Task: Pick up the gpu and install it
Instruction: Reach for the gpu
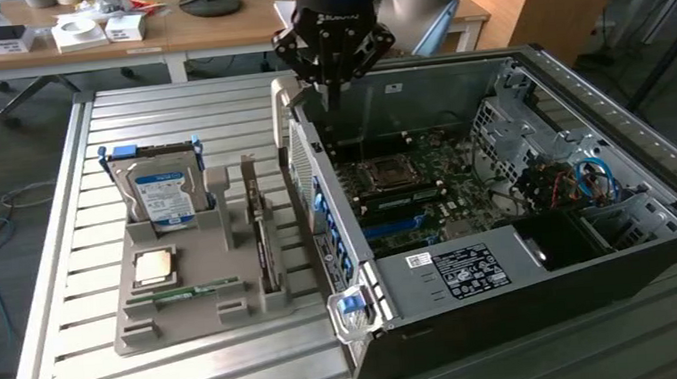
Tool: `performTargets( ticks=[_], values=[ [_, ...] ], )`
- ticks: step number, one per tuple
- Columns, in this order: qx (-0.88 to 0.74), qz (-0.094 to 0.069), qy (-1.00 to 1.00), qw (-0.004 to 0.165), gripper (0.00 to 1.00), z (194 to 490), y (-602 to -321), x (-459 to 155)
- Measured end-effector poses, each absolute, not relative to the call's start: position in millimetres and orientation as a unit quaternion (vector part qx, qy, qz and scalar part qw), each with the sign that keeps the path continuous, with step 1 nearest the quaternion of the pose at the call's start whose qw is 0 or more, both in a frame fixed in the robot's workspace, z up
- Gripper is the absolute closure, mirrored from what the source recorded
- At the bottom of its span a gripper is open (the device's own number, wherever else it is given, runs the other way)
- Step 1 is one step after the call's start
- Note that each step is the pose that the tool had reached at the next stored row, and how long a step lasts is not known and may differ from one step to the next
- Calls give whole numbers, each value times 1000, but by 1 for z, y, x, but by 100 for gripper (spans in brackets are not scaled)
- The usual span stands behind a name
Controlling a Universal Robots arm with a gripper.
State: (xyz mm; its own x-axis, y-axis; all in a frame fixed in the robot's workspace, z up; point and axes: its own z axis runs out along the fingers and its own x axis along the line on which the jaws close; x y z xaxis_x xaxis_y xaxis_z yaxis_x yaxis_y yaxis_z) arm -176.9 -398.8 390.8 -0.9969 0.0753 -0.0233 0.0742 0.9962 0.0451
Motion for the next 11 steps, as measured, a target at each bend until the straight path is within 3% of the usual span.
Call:
performTargets(
  ticks=[11],
  values=[
    [37,22,999,13,89,389,-399,-208]
  ],
)
